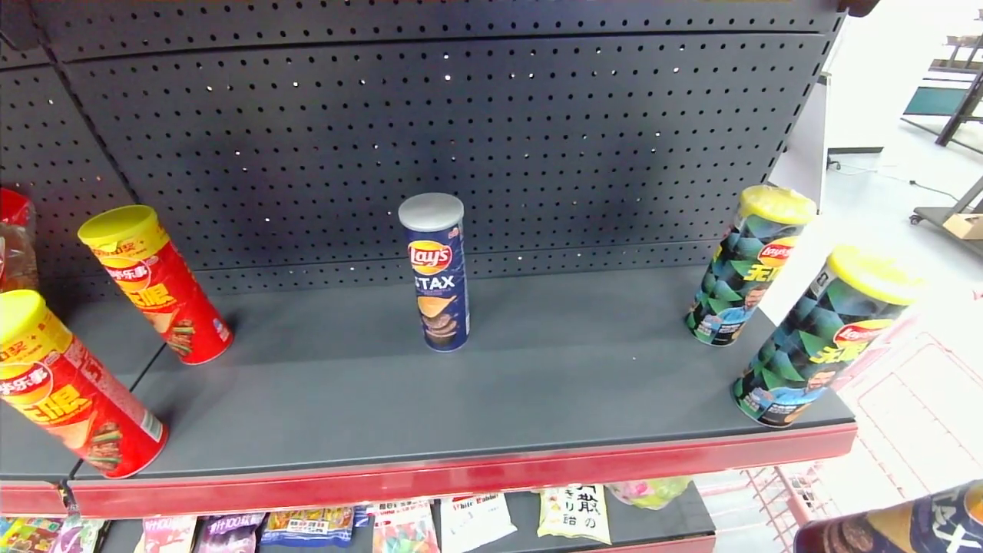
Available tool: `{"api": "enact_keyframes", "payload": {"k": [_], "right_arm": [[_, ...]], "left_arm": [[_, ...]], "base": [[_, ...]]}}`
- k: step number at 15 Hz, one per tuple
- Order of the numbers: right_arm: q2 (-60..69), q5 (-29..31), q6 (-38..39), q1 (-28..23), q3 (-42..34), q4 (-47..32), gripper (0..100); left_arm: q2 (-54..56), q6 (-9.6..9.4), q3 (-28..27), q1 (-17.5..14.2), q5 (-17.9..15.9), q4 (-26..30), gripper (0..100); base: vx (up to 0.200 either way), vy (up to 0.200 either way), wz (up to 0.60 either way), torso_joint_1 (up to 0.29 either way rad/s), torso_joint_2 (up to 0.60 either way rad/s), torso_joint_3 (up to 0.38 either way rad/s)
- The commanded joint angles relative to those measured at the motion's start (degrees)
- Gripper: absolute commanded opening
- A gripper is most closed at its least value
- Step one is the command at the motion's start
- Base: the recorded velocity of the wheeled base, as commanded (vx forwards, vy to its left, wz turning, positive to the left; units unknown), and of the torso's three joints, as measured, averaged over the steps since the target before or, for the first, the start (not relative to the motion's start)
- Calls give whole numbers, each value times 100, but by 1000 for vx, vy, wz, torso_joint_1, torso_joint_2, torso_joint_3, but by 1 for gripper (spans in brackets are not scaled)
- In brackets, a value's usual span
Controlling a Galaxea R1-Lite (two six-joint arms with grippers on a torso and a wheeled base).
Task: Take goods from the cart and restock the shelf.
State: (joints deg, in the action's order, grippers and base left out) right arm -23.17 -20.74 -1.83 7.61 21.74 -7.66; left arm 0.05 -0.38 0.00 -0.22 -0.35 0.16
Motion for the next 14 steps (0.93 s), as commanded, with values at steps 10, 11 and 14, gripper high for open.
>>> {"api": "enact_keyframes", "payload": {"k": [10,11,14], "right_arm": [[-20,8,-2,4,-11,1,0],[-20,8,-2,4,-20,1,0],[-56,-1,-2,13,6,1,0]], "left_arm": [[-5,3,0,-4,0,2,100],[-5,3,0,-4,0,2,100],[-5,29,0,-4,0,2,100]], "base": [[0,0,0,0,0,0],[0,0,0,0,0,0],[0,0,0,0,0,0]]}}
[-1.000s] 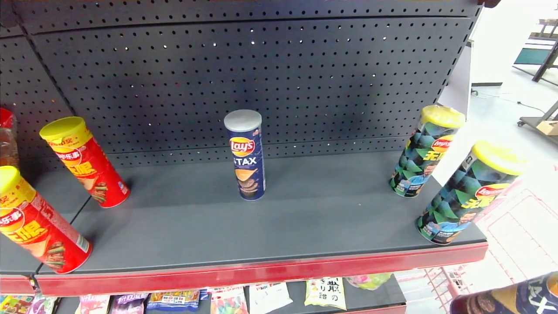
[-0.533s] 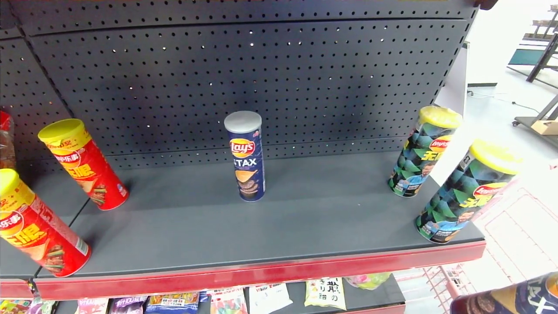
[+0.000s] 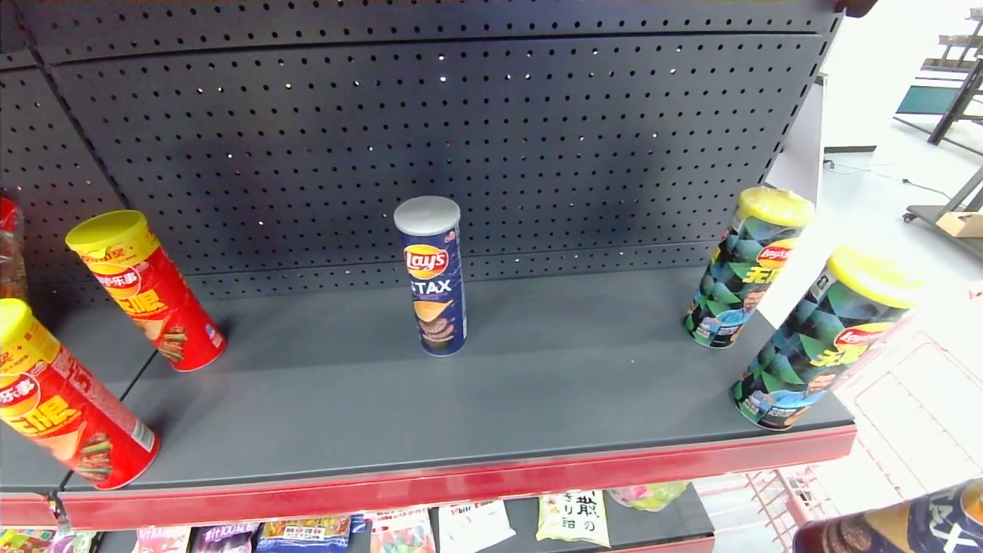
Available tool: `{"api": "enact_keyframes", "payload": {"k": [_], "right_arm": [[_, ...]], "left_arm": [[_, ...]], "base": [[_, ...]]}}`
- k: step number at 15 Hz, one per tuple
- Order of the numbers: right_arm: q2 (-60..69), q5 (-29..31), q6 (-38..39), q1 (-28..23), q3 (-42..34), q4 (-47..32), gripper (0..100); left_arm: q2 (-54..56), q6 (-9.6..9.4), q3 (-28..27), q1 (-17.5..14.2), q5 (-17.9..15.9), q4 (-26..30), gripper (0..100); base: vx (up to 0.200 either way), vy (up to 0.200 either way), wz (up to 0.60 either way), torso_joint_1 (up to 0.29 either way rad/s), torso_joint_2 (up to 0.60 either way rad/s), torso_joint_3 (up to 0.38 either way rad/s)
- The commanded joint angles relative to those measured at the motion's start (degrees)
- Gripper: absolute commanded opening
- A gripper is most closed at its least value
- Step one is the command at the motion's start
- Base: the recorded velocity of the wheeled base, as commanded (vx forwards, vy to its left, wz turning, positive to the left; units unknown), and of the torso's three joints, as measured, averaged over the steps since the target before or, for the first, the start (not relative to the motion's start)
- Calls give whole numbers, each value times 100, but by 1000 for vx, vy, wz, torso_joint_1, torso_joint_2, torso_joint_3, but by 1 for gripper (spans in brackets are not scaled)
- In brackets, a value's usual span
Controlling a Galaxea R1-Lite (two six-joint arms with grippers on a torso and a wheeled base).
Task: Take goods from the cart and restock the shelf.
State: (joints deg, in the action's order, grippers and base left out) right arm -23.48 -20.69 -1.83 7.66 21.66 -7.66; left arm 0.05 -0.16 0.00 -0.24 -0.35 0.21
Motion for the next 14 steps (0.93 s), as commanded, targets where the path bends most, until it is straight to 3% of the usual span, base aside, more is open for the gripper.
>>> {"api": "enact_keyframes", "payload": {"k": [1,2,4,7,8,9,10,11,12,14], "right_arm": [[-78,-5,-11,8,22,10,0],[-104,-14,-37,8,31,10,0],[-262,-41,-186,17,49,18,0],[-535,-129,-336,140,233,18,0],[-658,-129,-344,280,295,18,0],[-825,-137,-344,395,339,18,0],[-878,-137,-353,456,356,27,0],[-992,-129,-397,606,444,27,0],[-1133,-76,-441,693,550,18,0],[-1352,-41,-547,685,717,18,0]], "left_arm": [[-75,-2,0,-2,0,6,100],[-216,-11,0,-2,0,6,100],[-172,-221,-9,68,-123,-3,100],[-251,-169,-237,86,-395,-12,100],[-1314,341,-1397,218,-457,14,100],[-2079,666,-2188,314,-615,-3,100],[-2396,657,-2479,411,-764,-3,100],[-2914,543,-2786,604,-1195,-21,100],[-3433,271,-2865,780,-1705,-21,100],[-4593,25,-3173,824,-2549,-249,100]], "base": [[0,0,0,0,0,0],[0,0,0,0,0,0],[0,0,0,0,0,0],[0,0,0,0,0,0],[0,0,0,0,0,0],[0,0,0,0,0,0],[0,0,0,0,0,0],[0,0,0,0,0,0],[0,0,0,0,0,0],[0,0,0,0,0,0]]}}
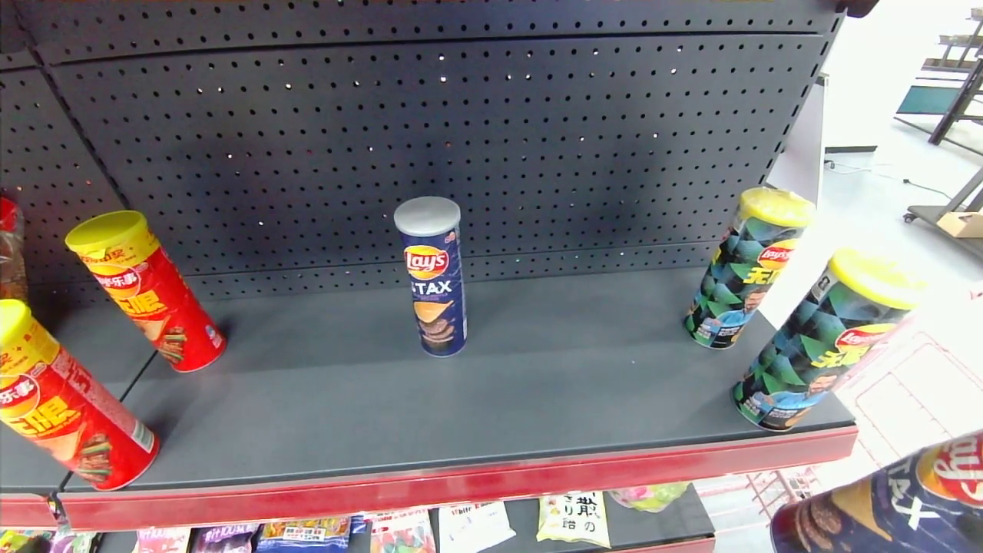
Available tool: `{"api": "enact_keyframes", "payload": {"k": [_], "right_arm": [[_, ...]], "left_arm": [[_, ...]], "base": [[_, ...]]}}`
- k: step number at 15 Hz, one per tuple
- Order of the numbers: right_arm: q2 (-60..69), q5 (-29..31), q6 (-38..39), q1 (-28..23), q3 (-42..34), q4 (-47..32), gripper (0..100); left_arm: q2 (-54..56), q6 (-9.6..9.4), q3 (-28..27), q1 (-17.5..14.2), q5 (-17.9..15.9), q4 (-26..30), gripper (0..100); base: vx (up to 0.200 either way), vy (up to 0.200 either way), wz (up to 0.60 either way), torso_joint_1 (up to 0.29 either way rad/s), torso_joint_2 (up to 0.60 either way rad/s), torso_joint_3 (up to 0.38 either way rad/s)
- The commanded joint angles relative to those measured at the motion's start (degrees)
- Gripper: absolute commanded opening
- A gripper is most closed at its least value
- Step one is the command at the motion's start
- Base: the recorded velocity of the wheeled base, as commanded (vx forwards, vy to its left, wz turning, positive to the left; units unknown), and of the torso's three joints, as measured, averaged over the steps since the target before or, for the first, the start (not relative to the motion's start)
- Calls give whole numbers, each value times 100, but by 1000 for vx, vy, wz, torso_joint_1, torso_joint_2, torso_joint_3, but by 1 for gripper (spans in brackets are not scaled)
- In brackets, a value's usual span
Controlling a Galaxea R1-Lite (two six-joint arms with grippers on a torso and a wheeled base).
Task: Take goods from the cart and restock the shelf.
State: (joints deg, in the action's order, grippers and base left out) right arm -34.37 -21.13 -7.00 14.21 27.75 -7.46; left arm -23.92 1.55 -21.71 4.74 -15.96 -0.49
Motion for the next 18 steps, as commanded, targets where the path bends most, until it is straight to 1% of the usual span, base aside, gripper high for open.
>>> {"api": "enact_keyframes", "payload": {"k": [1,2,3,4,5,7,9,10,11,12,13,15,16,18], "right_arm": [[-334,47,-39,20,152,17,0],[-466,82,-30,20,293,175,0],[-519,74,-12,29,328,298,0],[-589,56,5,29,389,395,0],[-633,38,14,38,451,412,0],[-729,30,76,38,609,421,0],[-729,30,120,46,565,412,0],[-729,30,120,46,556,412,0],[-729,30,120,46,530,412,0],[-721,38,120,46,521,412,0],[-677,30,120,55,521,395,0],[-606,30,120,55,504,351,0],[-598,30,120,46,416,359,0],[-589,38,120,46,337,359,0]], "left_arm": [[-2671,-357,-1142,361,-1375,-364,100],[-3567,-849,-1468,361,-1779,-610,100],[-4226,-1306,-1731,361,-1867,-637,100],[-4798,-1702,-1951,361,-1894,-646,100],[-5255,-1930,-2171,361,-1973,-646,100],[-5940,-2132,-2584,361,-2017,-663,100],[-6397,-2352,-2821,361,-2307,-663,100],[-6494,-2431,-2883,361,-2359,-663,100],[-6731,-2616,-3014,361,-2438,-672,100],[-6977,-2756,-3190,361,-2526,-672,100],[-7285,-2844,-3454,361,-2526,-681,100],[-7601,-2818,-3858,422,-2518,-760,100],[-7751,-2765,-4104,466,-2535,-795,100],[-7909,-2704,-4403,598,-2544,-795,100]], "base": [[0,0,0,0,0,0],[0,0,0,0,0,0],[0,0,0,0,0,0],[0,0,0,0,0,0],[0,0,0,0,0,0],[0,0,0,0,0,0],[0,0,0,0,0,0],[0,0,0,0,0,0],[0,0,0,0,0,0],[0,0,0,0,0,0],[0,0,0,0,0,0],[0,0,0,0,0,0],[0,0,0,0,0,0],[0,0,0,0,0,0]]}}
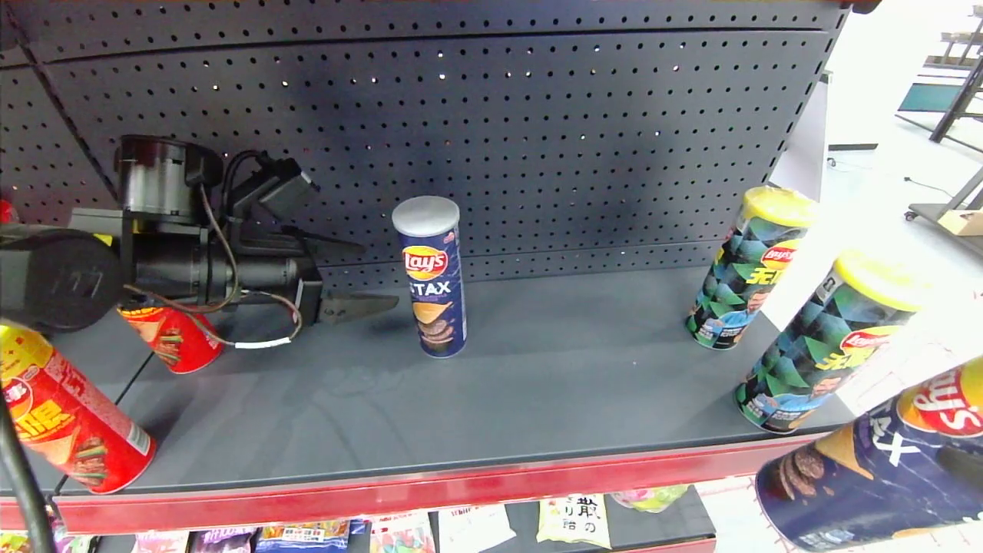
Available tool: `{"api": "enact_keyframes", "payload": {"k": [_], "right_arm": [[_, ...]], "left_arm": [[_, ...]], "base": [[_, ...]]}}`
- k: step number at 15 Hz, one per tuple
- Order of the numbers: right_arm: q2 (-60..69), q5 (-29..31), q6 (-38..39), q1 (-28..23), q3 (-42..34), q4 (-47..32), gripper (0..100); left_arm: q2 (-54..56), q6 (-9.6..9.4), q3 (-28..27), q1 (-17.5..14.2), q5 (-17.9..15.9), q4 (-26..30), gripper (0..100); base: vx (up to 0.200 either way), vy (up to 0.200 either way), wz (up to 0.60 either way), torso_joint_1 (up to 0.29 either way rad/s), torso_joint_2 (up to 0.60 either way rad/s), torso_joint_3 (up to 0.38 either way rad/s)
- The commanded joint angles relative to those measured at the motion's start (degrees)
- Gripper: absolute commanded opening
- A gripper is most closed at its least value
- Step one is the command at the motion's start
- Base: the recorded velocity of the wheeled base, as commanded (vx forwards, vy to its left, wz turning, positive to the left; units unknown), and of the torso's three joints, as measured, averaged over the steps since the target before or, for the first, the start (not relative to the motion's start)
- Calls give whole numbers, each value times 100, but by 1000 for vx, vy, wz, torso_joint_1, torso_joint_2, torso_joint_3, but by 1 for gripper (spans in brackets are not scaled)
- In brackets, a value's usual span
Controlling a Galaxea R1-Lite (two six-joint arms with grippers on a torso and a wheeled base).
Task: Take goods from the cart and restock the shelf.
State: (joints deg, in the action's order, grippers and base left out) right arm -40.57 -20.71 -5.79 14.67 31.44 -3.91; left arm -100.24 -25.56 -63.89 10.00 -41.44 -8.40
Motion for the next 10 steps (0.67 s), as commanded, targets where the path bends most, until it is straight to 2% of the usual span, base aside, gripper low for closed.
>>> {"api": "enact_keyframes", "payload": {"k": [1,3,5,7,10], "right_arm": [[32,-3,-1,1,-15,5,0],[23,-3,-1,1,11,5,0],[32,6,-1,1,29,-4,0],[23,23,-1,1,29,-4,0],[23,23,-1,1,11,-4,0]], "left_arm": [[-329,113,-299,143,-5,-13,100],[-417,289,-458,204,-49,-30,100],[-663,324,-686,204,-66,-391,100],[-751,368,-792,213,-75,-452,100],[-892,544,-1003,266,-233,-452,100]], "base": [[0,0,0,0,0,0],[0,0,0,0,0,0],[0,0,0,0,0,0],[0,0,0,0,0,0],[0,0,0,0,0,0]]}}
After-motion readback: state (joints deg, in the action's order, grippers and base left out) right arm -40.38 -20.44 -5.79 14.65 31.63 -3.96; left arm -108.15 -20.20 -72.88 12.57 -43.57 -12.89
